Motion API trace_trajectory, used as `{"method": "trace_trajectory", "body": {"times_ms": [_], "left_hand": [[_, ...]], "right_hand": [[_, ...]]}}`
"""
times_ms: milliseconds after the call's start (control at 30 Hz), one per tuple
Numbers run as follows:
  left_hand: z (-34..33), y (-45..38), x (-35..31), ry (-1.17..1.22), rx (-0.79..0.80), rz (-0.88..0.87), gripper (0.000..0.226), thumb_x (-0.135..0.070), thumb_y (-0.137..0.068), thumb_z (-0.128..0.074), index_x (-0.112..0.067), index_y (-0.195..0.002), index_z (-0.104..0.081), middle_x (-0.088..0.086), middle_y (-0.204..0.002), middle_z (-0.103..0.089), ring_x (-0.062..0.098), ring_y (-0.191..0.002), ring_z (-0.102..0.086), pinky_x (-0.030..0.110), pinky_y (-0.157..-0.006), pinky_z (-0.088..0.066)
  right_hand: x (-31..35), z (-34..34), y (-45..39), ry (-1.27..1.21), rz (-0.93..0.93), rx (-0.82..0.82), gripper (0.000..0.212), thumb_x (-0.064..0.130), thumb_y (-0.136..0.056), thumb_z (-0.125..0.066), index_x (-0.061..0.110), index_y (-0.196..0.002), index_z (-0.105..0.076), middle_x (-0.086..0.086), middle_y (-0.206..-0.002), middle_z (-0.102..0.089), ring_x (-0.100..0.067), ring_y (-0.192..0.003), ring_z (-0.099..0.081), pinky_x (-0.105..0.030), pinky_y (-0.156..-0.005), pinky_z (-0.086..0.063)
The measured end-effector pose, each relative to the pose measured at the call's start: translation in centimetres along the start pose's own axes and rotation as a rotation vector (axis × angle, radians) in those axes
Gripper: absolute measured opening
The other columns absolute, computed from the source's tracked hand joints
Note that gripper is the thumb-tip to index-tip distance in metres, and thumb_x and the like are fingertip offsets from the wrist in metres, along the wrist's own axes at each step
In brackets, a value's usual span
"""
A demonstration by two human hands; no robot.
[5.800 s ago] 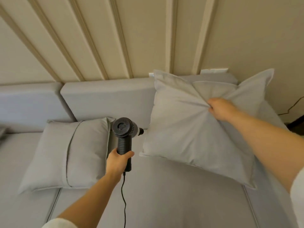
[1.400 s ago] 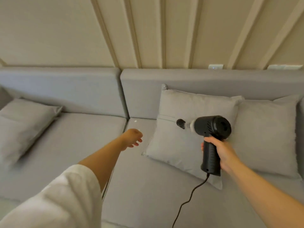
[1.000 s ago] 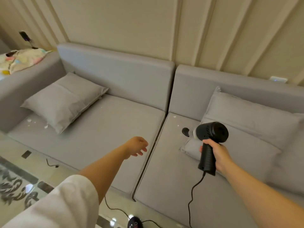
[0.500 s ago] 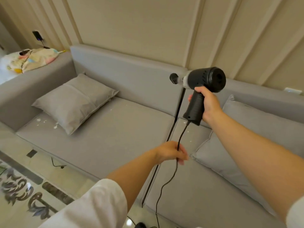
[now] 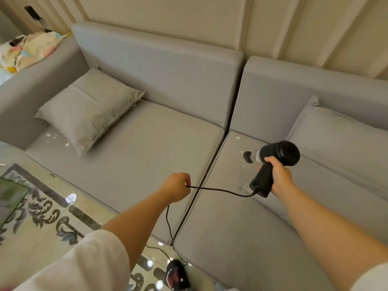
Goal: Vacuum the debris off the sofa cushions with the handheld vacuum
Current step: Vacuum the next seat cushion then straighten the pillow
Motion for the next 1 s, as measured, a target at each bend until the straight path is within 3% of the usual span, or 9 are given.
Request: {"method": "trace_trajectory", "body": {"times_ms": [167, 300, 500, 633, 767, 833, 933, 1000], "left_hand": [[-1.5, -3.6, -2.8, 0.013, 0.025, 0.007, 0.021, -0.005, -0.086, -0.047, -0.006, -0.102, -0.06, 0.014, -0.105, -0.063, 0.02, -0.078, -0.049, 0.026, -0.066, -0.04], [-1.6, -5.5, -3.1, 0.03, 0.048, 0.032, 0.021, -0.004, -0.086, -0.046, -0.007, -0.102, -0.06, 0.014, -0.105, -0.063, 0.021, -0.076, -0.05, 0.026, -0.064, -0.041], [-1.6, -7.4, -1.8, 0.022, 0.108, 0.032, 0.019, -0.005, -0.086, -0.047, -0.008, -0.099, -0.061, 0.009, -0.091, -0.058, 0.019, -0.072, -0.05, 0.018, -0.049, -0.035], [-1.7, -8.5, -0.3, 0.007, 0.153, 0.009, 0.02, -0.005, -0.086, -0.047, -0.01, -0.1, -0.061, 0.002, -0.088, -0.052, 0.017, -0.071, -0.049, 0.017, -0.05, -0.035], [-1.3, -9.8, 3.0, -0.02, 0.198, -0.008, 0.022, -0.006, -0.087, -0.046, -0.009, -0.102, -0.061, 0.006, -0.094, -0.056, 0.02, -0.077, -0.051, 0.02, -0.054, -0.039], [-0.5, -10.5, 5.5, -0.031, 0.218, -0.034, 0.022, -0.007, -0.086, -0.046, -0.01, -0.102, -0.061, 0.007, -0.095, -0.057, 0.02, -0.077, -0.051, 0.02, -0.052, -0.037], [1.3, -11.4, 9.2, -0.028, 0.23, -0.065, 0.02, -0.008, -0.086, -0.048, -0.011, -0.1, -0.061, 0.003, -0.088, -0.054, 0.02, -0.076, -0.051, 0.02, -0.052, -0.036], [2.8, -11.6, 11.8, -0.026, 0.242, -0.088, 0.019, -0.009, -0.087, -0.049, -0.011, -0.101, -0.061, 0.003, -0.088, -0.053, 0.019, -0.076, -0.05, 0.021, -0.057, -0.037]], "right_hand": [[0.9, 0.8, -5.5, 0.114, -0.019, 0.016, 0.044, 0.024, -0.078, -0.066, 0.008, -0.118, -0.055, -0.015, -0.099, -0.061, -0.028, -0.088, -0.061, -0.044, -0.086, -0.05], [-0.1, -0.2, -8.5, 0.191, -0.055, 0.023, 0.044, 0.024, -0.078, -0.067, 0.007, -0.117, -0.056, -0.016, -0.101, -0.061, -0.029, -0.088, -0.061, -0.04, -0.079, -0.049], [-2.8, -0.5, -11.2, 0.165, -0.138, -0.078, 0.053, 0.024, -0.076, -0.069, 0.006, -0.122, -0.051, -0.015, -0.102, -0.059, -0.03, -0.094, -0.057, -0.046, -0.093, -0.047], [-3.0, -2.0, -11.3, 0.177, -0.141, -0.024, 0.049, 0.024, -0.074, -0.069, 0.006, -0.117, -0.053, -0.016, -0.101, -0.06, -0.031, -0.091, -0.06, -0.047, -0.089, -0.05], [-5.0, -6.8, -9.7, 0.235, -0.173, 0.124, 0.029, 0.022, -0.076, -0.067, 0.006, -0.097, -0.057, -0.013, -0.079, -0.063, -0.025, -0.068, -0.062, -0.034, -0.062, -0.052], [-7.6, -10.0, -8.9, 0.233, -0.192, 0.135, 0.026, 0.021, -0.076, -0.067, 0.005, -0.094, -0.057, -0.014, -0.079, -0.062, -0.026, -0.069, -0.061, -0.036, -0.066, -0.053], [-10.8, -13.4, -7.8, 0.092, -0.215, 0.039, 0.033, 0.021, -0.075, -0.069, 0.004, -0.1, -0.056, -0.015, -0.087, -0.059, -0.028, -0.079, -0.059, -0.044, -0.082, -0.051], [-11.4, -15.2, -7.5, 0.024, -0.205, -0.029, 0.029, 0.02, -0.074, -0.068, 0.006, -0.095, -0.056, -0.014, -0.085, -0.058, -0.026, -0.074, -0.058, -0.043, -0.079, -0.051]]}}
Point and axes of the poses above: each hand's wrist, its own y-axis away from the middle knuckle, its own z-axis out of the back of the hand, x = y × z, the point moved 5 cm from there along -y, towards the middle knuckle
